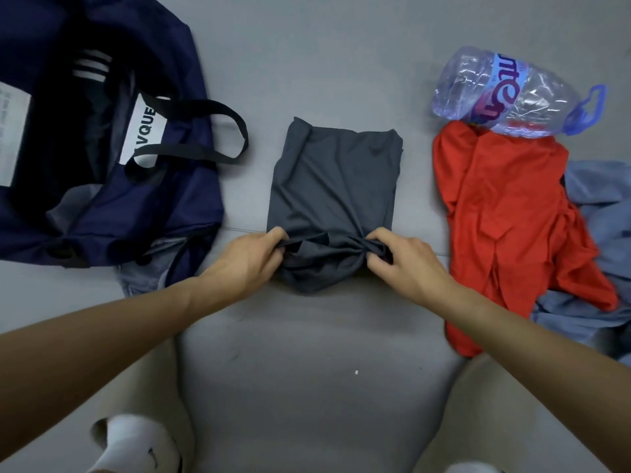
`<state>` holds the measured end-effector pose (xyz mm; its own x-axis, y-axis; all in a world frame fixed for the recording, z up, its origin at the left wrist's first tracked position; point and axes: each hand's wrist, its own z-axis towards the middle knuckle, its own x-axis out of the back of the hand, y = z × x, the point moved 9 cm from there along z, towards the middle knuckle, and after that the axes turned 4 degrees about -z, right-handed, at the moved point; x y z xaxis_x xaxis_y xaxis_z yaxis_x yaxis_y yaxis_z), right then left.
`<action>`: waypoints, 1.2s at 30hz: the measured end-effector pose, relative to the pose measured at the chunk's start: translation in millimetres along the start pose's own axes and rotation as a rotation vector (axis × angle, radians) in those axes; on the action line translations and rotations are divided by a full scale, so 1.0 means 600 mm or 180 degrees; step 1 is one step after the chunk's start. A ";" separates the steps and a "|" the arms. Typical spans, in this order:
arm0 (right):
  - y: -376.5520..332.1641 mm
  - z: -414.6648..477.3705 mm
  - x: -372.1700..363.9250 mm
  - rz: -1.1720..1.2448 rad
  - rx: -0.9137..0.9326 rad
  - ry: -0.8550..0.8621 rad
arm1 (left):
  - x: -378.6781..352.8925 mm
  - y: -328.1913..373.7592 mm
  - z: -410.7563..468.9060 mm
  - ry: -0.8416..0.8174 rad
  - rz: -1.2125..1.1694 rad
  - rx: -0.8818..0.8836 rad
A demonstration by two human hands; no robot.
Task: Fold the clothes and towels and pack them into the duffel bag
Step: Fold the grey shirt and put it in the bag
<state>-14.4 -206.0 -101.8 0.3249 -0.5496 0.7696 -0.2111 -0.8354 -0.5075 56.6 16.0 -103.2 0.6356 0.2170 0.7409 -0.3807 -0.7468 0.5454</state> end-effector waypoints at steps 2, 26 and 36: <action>0.007 0.011 -0.005 0.0282 -0.0241 -0.0145 | 0.003 -0.007 0.003 0.0014 -0.0213 0.0140; -0.054 -0.026 0.042 -0.1056 0.0727 0.1258 | 0.011 -0.039 0.041 0.0137 -0.0937 0.0870; -0.026 -0.013 -0.049 -0.1909 0.1186 0.0320 | 0.066 0.023 0.023 0.1162 0.0637 -0.0079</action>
<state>-27.7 -176.6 -113.5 0.1961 -0.0080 0.9806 0.3124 -0.9474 -0.0702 85.7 5.4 -72.0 0.2694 0.2811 0.9211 -0.4915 -0.7824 0.3825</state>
